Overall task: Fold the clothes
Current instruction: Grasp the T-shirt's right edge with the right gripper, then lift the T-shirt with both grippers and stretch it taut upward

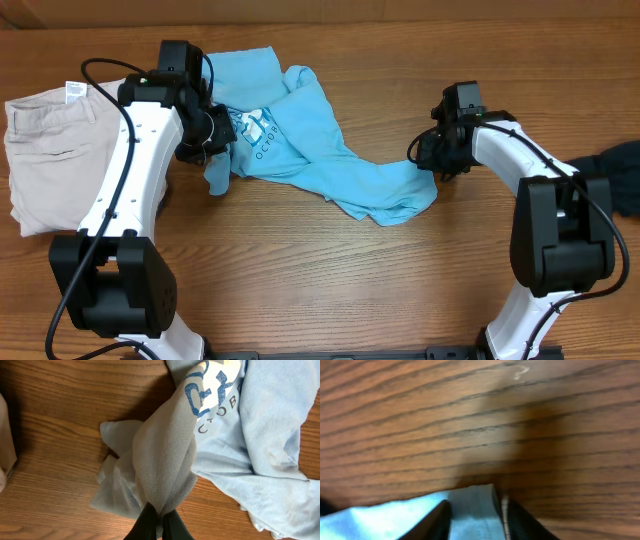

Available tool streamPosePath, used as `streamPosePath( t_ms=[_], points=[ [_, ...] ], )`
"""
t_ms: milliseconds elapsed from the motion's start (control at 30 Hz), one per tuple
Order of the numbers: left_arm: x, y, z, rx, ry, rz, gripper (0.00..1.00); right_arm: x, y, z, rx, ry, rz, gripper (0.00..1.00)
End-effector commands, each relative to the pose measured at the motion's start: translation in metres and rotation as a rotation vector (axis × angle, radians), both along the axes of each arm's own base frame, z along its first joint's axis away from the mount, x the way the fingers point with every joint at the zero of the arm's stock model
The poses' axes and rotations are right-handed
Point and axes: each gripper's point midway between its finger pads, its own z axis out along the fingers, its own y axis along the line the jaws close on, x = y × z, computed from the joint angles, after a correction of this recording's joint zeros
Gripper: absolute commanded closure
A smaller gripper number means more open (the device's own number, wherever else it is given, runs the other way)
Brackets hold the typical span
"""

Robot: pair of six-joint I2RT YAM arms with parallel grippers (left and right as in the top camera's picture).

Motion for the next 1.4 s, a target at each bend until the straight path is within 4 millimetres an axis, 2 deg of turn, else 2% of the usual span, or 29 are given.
streamPosePath(
  t_ms=[0,67,100,200,300,400,500,533,633,733,800,1067,1167,1300,1333,1367],
  points=[
    [-0.001,-0.003,0.001,-0.004,-0.004,-0.025,0.96,-0.008,0.001,-0.020,0.005,0.053,-0.002,0.73],
    [-0.001,-0.003,0.001,-0.004,-0.004,-0.025,0.96,-0.008,0.001,-0.020,0.005,0.052,-0.002,0.84],
    [-0.001,-0.004,0.001,-0.004,-0.004,-0.026,0.96,-0.008,0.001,-0.020,0.005,0.053,-0.002,0.94],
    [0.000,-0.004,0.001,-0.004,-0.004,-0.026,0.96,-0.006,-0.001,-0.016,0.005,0.049,-0.006,0.96],
    [0.004,-0.001,0.004,0.005,-0.029,-0.054,0.96,0.006,-0.015,0.006,-0.027,0.021,-0.036,0.96],
    [0.015,0.010,0.021,0.010,-0.075,-0.043,0.96,0.030,-0.051,0.061,-0.129,-0.072,-0.109,0.96],
    [0.027,0.025,0.051,0.011,-0.139,-0.007,0.96,0.050,-0.090,0.142,-0.191,-0.203,-0.200,0.96],
    [0.031,0.032,0.065,0.014,-0.168,0.007,0.96,0.054,-0.102,0.175,-0.192,-0.256,-0.231,0.96],
    [0.040,0.047,0.101,0.033,-0.247,0.013,0.96,0.054,-0.129,0.252,-0.195,-0.381,-0.300,0.96],
    [0.039,0.055,0.118,0.038,-0.270,0.028,0.96,0.041,-0.140,0.301,-0.198,-0.446,-0.333,0.96],
    [0.034,0.054,0.115,0.036,-0.245,0.027,0.96,0.034,-0.137,0.305,-0.187,-0.439,-0.327,0.96],
    [0.012,0.051,0.100,0.028,-0.141,0.008,0.96,0.018,-0.131,0.289,-0.185,-0.343,-0.313,0.96],
    [0.012,0.039,0.102,-0.028,-0.152,-0.047,0.96,0.017,-0.131,0.290,-0.183,-0.345,-0.311,0.96],
    [0.018,0.016,0.126,-0.140,-0.248,-0.145,0.96,0.014,-0.127,0.302,-0.164,-0.382,-0.307,0.96],
    [0.019,0.016,0.139,-0.134,-0.287,-0.148,0.96,0.011,-0.126,0.315,-0.163,-0.415,-0.308,0.96],
    [0.018,0.017,0.162,-0.115,-0.352,-0.157,0.96,0.004,-0.125,0.334,-0.164,-0.466,-0.312,0.96]
  ],
)
